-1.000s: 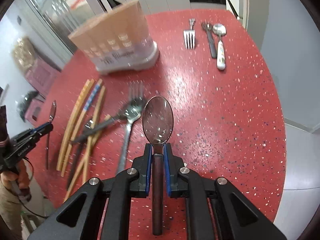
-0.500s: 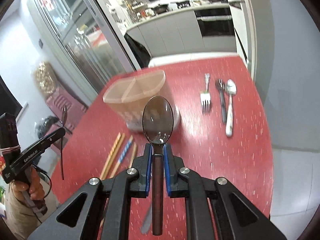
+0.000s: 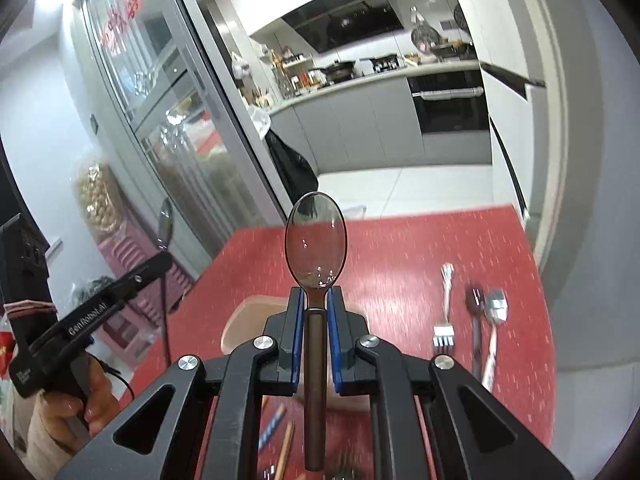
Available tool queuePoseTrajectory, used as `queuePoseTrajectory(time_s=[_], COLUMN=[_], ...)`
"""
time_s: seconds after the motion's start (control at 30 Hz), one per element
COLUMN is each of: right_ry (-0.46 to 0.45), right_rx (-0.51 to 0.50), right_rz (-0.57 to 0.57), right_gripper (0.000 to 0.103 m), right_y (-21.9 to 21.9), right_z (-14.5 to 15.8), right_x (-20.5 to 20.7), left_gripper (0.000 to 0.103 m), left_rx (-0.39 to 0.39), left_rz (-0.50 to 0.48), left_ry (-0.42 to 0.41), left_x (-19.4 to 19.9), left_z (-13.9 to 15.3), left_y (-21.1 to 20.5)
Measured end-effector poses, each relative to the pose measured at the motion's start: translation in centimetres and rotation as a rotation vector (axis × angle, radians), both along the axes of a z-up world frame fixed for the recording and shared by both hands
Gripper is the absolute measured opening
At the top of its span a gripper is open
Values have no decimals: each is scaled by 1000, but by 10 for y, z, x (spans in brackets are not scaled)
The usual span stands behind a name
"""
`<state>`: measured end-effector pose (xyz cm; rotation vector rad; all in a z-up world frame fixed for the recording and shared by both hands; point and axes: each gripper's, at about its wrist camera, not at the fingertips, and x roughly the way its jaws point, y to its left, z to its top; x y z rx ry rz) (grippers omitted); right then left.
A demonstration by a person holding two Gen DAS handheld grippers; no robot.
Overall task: Organize utensils
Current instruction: 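Lift the spoon with the right tool and lower it into the beige holder, then open the right tool to release the spoon and withdraw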
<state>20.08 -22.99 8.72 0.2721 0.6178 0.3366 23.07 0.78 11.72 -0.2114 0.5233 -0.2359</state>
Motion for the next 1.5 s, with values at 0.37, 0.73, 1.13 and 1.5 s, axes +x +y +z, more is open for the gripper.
queuePoseTrajectory(time_s=[0.37, 0.73, 1.13, 1.5], right_ry=[-118, -112, -74, -57], right_rx=[-29, -119, -186, -147], right_rz=[-26, 24, 52, 46], right_gripper=[13, 12, 13, 49], right_y=[23, 40, 42, 35], right_z=[-16, -64, -79, -67], right_x=[62, 64, 41, 33], left_gripper=[36, 36, 37, 37], left_rx=[-1, 133, 245, 229], left_rz=[74, 73, 72, 90], left_ry=[-55, -85, -12, 5], left_x=[52, 38, 23, 16], left_z=[-34, -68, -88, -82], left_y=[-13, -28, -36, -31])
